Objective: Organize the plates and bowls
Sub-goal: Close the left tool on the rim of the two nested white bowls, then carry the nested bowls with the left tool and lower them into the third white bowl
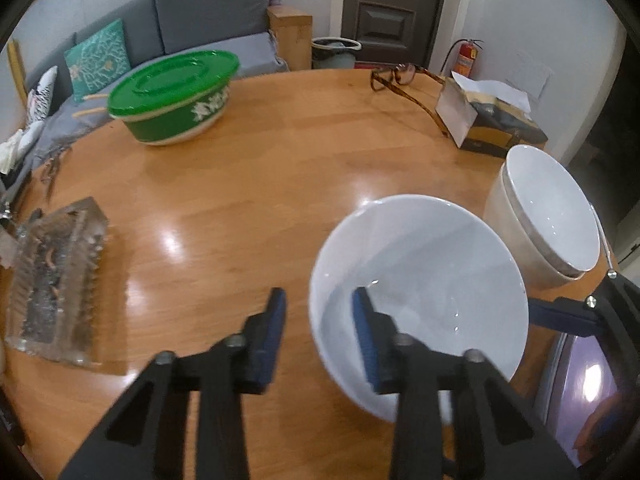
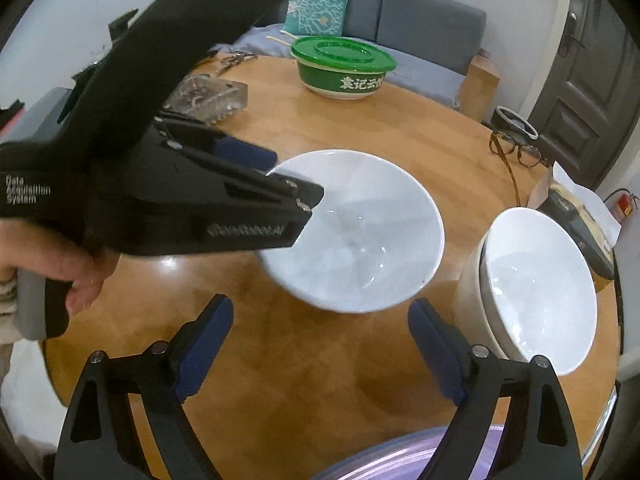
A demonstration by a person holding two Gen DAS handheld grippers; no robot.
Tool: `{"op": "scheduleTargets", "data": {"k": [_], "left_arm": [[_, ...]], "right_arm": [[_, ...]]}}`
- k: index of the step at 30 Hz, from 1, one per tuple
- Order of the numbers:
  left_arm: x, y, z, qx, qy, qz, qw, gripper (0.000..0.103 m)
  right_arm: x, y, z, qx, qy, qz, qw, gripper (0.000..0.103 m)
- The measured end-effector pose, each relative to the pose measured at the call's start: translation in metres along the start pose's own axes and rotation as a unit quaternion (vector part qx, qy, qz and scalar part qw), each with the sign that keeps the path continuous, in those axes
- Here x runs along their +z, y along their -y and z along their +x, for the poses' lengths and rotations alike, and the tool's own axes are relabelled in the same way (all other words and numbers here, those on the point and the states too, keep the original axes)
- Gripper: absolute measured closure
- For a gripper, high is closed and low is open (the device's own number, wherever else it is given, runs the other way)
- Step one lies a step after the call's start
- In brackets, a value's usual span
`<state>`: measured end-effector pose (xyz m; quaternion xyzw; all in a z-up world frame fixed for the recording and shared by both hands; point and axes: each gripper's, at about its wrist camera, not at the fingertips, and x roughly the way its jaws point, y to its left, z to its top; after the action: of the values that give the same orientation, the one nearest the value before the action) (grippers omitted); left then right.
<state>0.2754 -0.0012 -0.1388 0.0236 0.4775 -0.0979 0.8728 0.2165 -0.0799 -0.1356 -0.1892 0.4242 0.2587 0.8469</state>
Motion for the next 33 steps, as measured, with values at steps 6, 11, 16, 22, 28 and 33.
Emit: {"op": "scheduleTargets", "data": {"k": [6, 11, 16, 22, 28, 33], "left_arm": [[-0.002, 0.005, 0.008, -0.001, -0.002, 0.011, 0.9999, 0.092], [-0.012, 0.005, 0.001, 0.002, -0.004, 0.013, 0.9999, 0.092], [-0.020, 0.001, -0.005, -0.007, -0.013, 0.018, 0.9997, 0.092], [-0.019, -0.003, -0.003, -0.005, -0.014, 0.002, 0.9999, 0.091], [-0.016, -0.003, 0.000, -0.007, -0.013, 0.002, 0.9999, 0.089], [-0.016, -0.004, 0.001, -0.007, -0.014, 0.001, 0.9999, 0.089]], "right_arm": [[-0.002, 0.001, 0.009, -0.008, 0.000, 0.007, 1.000, 0.017], [-0.005, -0.004, 0.006, -0.012, 0.009, 0.001, 1.000, 0.019], [-0.013, -0.014, -0.001, 0.008, 0.006, -0.022, 1.000, 0.019], [-0.016, -0.020, 0.002, -0.002, 0.010, -0.058, 0.998, 0.018], [-0.008, -0.009, 0.017, 0.008, 0.005, -0.032, 0.999, 0.016], [-0.003, -0.007, 0.021, 0.008, 0.009, -0.029, 1.000, 0.016]]}}
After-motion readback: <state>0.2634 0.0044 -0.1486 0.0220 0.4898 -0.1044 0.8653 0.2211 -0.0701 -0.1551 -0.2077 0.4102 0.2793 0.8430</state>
